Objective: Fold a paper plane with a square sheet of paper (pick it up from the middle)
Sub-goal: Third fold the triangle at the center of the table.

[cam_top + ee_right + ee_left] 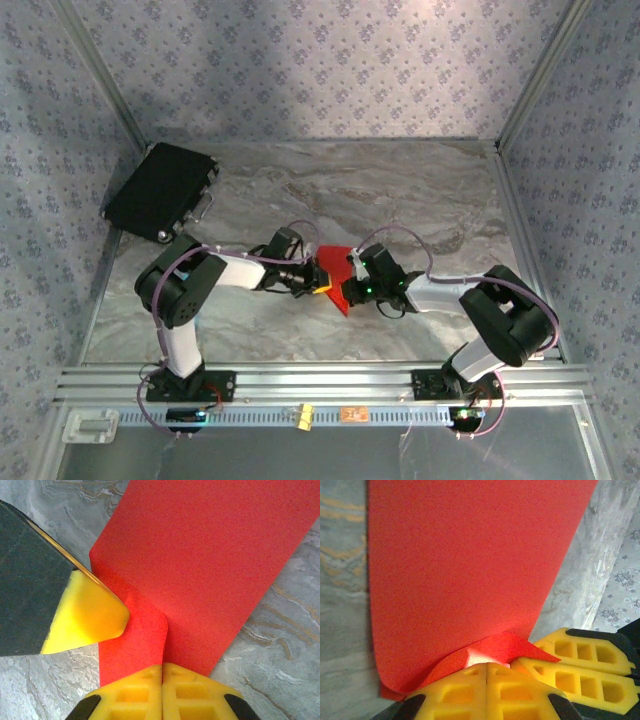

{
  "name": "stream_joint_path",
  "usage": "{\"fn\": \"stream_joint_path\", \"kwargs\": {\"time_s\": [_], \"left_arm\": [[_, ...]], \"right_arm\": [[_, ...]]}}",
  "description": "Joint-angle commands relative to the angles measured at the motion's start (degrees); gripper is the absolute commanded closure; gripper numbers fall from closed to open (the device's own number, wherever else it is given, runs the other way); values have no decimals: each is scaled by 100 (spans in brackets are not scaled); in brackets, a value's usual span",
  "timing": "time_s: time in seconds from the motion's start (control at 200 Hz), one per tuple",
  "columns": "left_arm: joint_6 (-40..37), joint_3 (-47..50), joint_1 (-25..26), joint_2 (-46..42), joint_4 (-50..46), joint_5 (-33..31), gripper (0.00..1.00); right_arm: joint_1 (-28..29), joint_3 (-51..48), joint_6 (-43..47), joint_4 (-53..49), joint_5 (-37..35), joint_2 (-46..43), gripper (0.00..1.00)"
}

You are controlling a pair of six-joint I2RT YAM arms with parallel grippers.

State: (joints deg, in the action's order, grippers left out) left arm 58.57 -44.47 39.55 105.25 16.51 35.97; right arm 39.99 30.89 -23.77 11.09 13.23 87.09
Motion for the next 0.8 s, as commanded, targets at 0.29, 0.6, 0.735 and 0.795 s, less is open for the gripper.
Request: {"fn": "stream_joint_path", "kwargs": {"time_s": [0.29, 0.6, 0.735, 0.795], "left_arm": [[-215, -56, 13, 7, -655, -340, 100], [-267, -23, 14, -135, -610, -353, 100], [-262, -18, 16, -188, -570, -358, 100], [-267, -16, 10, -190, -556, -361, 100]], "right_arm": [[-35, 123, -132, -467, 13, -139, 80], [-224, 277, -772, -1225, -121, -1038, 59], [-146, 306, -1082, -1083, 636, -1065, 69], [-14, 349, -1136, -1021, 803, -974, 76]]}}
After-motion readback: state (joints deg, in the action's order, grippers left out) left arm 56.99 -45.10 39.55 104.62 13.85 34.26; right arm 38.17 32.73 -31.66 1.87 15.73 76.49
